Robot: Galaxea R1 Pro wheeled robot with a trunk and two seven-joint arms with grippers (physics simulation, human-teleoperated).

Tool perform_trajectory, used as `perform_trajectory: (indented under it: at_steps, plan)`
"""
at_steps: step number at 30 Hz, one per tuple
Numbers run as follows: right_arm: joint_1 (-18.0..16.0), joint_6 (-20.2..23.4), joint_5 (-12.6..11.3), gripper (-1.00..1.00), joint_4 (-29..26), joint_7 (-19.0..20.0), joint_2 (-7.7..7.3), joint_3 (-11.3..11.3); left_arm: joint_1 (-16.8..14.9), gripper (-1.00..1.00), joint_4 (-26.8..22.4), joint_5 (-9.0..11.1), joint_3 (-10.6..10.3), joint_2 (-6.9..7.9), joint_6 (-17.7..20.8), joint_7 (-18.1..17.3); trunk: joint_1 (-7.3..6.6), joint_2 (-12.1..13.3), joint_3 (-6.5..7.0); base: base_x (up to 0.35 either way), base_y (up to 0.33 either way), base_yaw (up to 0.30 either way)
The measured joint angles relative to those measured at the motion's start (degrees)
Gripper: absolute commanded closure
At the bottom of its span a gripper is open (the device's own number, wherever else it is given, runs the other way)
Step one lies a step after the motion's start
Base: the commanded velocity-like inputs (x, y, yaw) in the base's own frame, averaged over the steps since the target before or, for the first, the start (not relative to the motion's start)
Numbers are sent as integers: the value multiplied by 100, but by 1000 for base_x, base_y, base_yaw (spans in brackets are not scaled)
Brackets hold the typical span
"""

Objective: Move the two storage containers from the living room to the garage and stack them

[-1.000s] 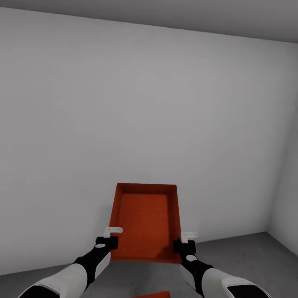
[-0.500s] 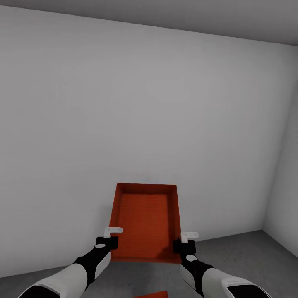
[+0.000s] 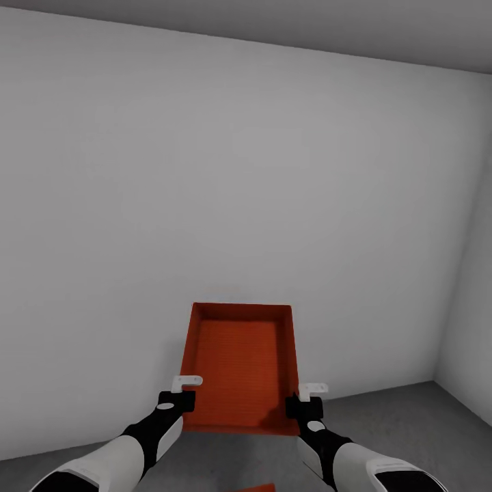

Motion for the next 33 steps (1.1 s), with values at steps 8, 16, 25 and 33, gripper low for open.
perform_trajectory:
  at_steps: [8,16,25,33]
  plan:
    - [0,3,1,100,0,1,0,0,0,100,2,2,0,0,0,1,1,0,0,131,-80,0]
    - [0,2,8,100,0,2,-1,-6,0,100,1,11,-9,-1,0,4,2,0,0,5,-5,0]
    - [-1,20,5,100,0,0,1,1,2,100,6,-35,8,1,1,-3,3,1,0,-105,-193,0]
    - [-1,22,3,100,0,1,0,4,2,100,9,-38,10,0,1,-2,2,0,0,-59,-117,5]
